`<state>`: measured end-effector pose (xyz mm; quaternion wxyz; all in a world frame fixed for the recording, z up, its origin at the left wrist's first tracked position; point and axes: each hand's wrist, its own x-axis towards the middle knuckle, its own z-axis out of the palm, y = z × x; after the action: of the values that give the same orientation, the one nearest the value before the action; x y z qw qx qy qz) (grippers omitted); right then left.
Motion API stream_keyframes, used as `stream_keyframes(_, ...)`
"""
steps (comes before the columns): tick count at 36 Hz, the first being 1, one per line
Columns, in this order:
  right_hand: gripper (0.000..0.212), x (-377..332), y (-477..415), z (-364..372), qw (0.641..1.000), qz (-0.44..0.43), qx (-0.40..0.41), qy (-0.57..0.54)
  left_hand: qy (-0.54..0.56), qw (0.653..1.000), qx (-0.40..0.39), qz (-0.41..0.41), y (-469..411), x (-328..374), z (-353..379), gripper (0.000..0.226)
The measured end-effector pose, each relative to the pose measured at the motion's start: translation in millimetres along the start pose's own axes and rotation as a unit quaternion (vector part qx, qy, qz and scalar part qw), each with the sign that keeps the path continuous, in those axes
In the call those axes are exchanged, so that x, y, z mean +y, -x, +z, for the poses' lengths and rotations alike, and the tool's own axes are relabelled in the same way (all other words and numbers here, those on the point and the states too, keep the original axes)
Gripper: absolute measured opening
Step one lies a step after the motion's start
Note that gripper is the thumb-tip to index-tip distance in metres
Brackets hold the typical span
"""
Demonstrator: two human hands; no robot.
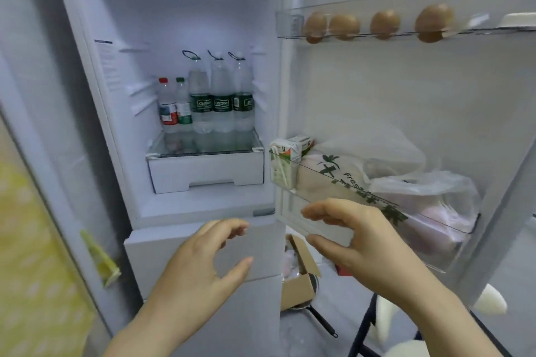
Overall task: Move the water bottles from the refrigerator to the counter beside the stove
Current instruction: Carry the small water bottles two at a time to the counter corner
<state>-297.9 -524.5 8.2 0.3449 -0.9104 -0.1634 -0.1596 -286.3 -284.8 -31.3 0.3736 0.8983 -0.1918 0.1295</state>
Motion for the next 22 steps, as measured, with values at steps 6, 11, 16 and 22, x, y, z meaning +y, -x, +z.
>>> stream_keyframes(6, 0.030, -8, -49, 30, 0.999, -0.033, -0.008, 0.001, 0.000, 1.000, 0.026, -0.012, -22, -36, -20, 0.032)
stream_keyframes(11, 0.031, -18, -100, 61, 0.999, -0.051, -0.012, 0.010, -0.010, 0.999, 0.046, -0.009, -52, -76, -45, 0.033)
stream_keyframes(16, 0.031, -30, -151, 91, 0.998, -0.060, -0.012, 0.019, -0.005, 0.998, 0.066, -0.010, -84, -115, -71, 0.034)
stream_keyframes(22, 0.030, -40, -202, 124, 0.998, -0.060, -0.010, 0.018, 0.000, 0.998, 0.061, -0.009, -119, -156, -97, 0.034)
